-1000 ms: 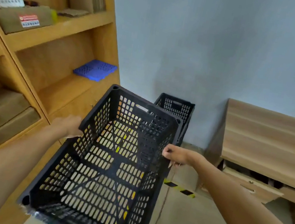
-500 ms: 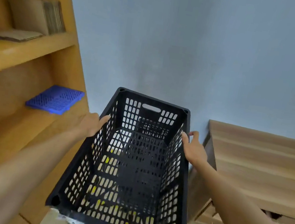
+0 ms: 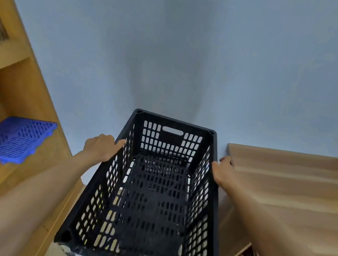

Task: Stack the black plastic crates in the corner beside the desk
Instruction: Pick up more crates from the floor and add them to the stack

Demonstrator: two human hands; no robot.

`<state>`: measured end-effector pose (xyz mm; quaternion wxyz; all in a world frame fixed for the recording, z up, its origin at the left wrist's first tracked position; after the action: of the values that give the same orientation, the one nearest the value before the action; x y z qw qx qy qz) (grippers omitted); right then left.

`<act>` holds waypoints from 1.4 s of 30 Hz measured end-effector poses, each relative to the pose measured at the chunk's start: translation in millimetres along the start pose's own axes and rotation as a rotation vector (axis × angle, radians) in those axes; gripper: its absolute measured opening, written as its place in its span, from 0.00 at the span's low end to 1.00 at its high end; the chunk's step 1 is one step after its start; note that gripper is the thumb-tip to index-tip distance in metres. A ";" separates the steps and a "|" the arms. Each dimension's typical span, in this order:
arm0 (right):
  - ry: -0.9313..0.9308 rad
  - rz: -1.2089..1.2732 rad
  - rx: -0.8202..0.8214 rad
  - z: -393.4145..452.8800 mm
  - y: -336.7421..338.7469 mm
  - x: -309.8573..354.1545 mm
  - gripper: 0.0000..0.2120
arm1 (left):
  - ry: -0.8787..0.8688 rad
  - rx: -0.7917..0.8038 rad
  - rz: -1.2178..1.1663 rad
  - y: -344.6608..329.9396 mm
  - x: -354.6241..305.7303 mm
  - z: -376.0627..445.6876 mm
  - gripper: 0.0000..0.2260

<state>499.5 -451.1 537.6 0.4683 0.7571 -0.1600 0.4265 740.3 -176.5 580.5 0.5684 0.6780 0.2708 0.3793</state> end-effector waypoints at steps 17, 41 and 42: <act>-0.002 -0.300 0.326 191.5 -66.8 8.2 0.15 | 0.122 0.453 -0.092 -90.2 -46.2 173.1 0.19; -0.185 -0.320 0.298 243.3 -104.9 32.5 0.17 | -0.201 0.669 -0.207 -106.4 -24.4 274.0 0.13; -0.185 -0.325 0.304 242.5 -105.7 31.9 0.16 | -0.202 0.671 -0.212 -105.6 -22.7 274.6 0.13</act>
<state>706.3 -597.2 454.6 0.3950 0.8704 -0.0122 0.2935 960.0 -328.0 454.6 0.3742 0.8292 0.3912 0.1394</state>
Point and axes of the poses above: each hand's wrist, its own z-axis towards the middle knuckle, its own y-axis out of the back of the hand, x = y × z, the point moved 2 cm from there along z, towards the middle knuckle, and after that the axes turned 15 degrees about z, right-handed, at the moved point
